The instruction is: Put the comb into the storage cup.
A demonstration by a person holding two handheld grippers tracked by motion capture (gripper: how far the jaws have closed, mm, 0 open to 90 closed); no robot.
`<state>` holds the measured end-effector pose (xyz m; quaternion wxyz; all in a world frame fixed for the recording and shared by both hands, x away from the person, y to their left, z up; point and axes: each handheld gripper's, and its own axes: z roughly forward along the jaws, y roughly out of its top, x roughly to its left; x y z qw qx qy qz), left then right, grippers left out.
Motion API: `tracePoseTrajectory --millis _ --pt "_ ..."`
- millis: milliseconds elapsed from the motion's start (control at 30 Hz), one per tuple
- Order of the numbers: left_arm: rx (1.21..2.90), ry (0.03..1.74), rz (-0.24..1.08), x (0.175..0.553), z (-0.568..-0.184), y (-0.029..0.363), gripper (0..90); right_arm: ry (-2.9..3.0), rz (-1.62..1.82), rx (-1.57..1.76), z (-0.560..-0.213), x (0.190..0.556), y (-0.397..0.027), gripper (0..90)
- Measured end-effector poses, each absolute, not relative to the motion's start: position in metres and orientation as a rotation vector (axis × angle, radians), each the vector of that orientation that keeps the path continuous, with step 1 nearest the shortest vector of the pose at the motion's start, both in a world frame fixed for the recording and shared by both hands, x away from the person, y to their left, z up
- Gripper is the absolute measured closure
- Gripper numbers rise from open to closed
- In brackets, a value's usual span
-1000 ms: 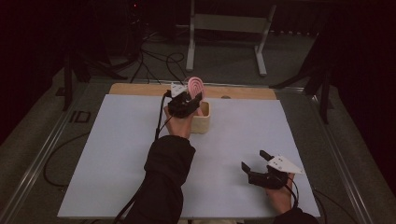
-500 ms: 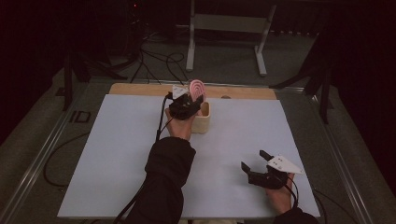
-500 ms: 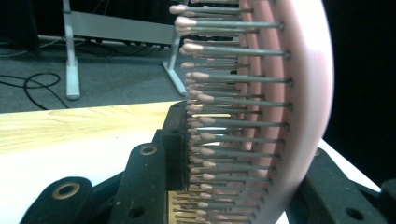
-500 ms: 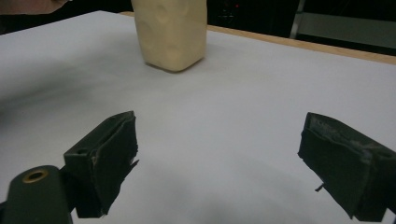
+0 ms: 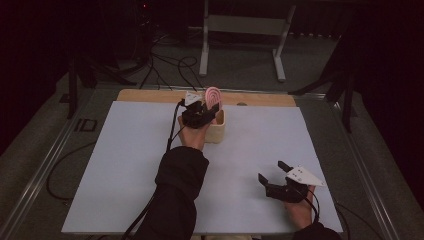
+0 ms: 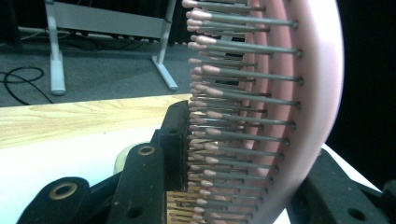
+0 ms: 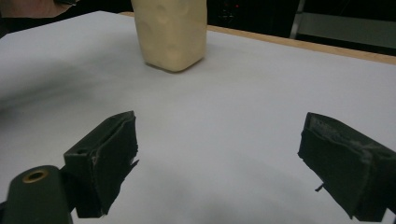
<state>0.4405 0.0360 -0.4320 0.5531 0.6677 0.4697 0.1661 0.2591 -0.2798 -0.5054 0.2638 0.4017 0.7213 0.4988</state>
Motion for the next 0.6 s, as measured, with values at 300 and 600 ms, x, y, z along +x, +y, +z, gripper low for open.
tracePoseTrajectory --millis 300,600 --pt "1.586 1.099 0.353 0.4439 -0.4336 0.0384 62.1 1.952 1.346 1.083 -0.5054 0.2589 -0.2791 11.2" --pt "1.586 1.107 0.330 0.4481 -0.4331 0.0419 61.7 1.951 1.347 1.085 -0.5055 0.2587 -0.2794 11.2"
